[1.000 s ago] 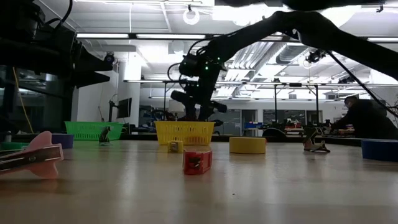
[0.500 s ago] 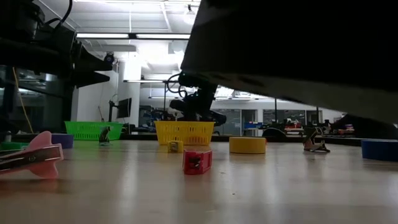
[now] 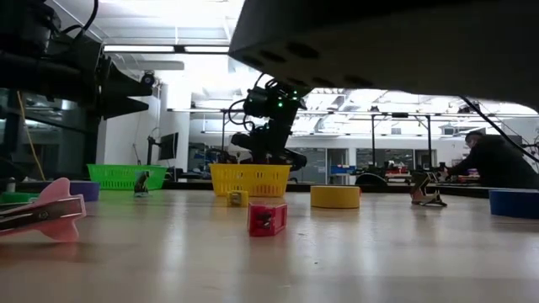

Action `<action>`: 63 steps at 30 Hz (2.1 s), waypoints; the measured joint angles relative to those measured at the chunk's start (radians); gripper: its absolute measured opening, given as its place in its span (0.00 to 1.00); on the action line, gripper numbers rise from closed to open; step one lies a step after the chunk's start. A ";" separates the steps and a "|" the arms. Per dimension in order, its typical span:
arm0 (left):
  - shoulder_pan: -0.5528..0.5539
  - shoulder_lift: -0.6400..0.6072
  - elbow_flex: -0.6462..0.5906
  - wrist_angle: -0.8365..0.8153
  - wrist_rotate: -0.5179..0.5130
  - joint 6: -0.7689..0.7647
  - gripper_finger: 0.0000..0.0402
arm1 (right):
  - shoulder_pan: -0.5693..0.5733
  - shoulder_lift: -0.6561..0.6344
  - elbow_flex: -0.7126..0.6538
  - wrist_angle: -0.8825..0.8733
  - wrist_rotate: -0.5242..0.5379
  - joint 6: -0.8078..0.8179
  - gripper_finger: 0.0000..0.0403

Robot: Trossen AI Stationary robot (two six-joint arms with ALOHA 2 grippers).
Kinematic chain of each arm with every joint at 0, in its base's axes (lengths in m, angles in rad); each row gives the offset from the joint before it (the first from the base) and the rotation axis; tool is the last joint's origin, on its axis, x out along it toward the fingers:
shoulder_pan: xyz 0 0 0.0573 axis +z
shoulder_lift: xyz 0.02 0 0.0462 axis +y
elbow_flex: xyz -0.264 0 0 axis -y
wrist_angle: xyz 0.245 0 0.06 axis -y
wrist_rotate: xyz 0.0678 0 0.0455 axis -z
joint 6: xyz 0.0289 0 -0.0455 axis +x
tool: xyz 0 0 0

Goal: Pick and place Stapler, Stapler remover, tape
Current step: Put the blue tape into the yellow bin

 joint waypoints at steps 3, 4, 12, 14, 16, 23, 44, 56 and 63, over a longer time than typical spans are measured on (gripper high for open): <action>0.000 0.000 0.000 0.000 0.000 0.000 0.67 | -0.003 0.000 0.001 -0.001 0.000 -0.009 0.10; 0.000 0.000 0.000 0.000 0.000 0.000 0.67 | -0.004 -0.001 0.001 -0.001 0.000 -0.014 0.07; 0.000 0.000 0.000 0.000 0.000 0.000 0.67 | -0.005 -0.010 0.001 -0.007 0.008 -0.032 0.03; 0.000 0.000 0.000 0.000 0.000 0.000 0.67 | -0.003 -0.010 0.001 -0.007 0.013 -0.029 0.06; 0.000 0.000 0.000 0.000 0.000 0.000 0.67 | -0.003 -0.010 0.001 -0.007 0.012 -0.029 0.10; 0.000 0.000 0.000 0.000 0.000 0.000 0.67 | 0.011 -0.010 0.001 0.003 0.000 -0.033 0.33; 0.000 0.000 0.000 0.000 0.000 0.000 0.67 | 0.019 0.026 -0.003 0.005 0.034 -0.029 0.39; 0.000 0.000 0.000 0.000 0.000 0.000 0.67 | 0.013 0.027 0.045 0.020 0.008 -0.063 0.15; 0.000 0.000 0.000 0.000 0.000 0.000 0.67 | 0.009 0.027 0.048 0.034 -0.020 -0.081 0.02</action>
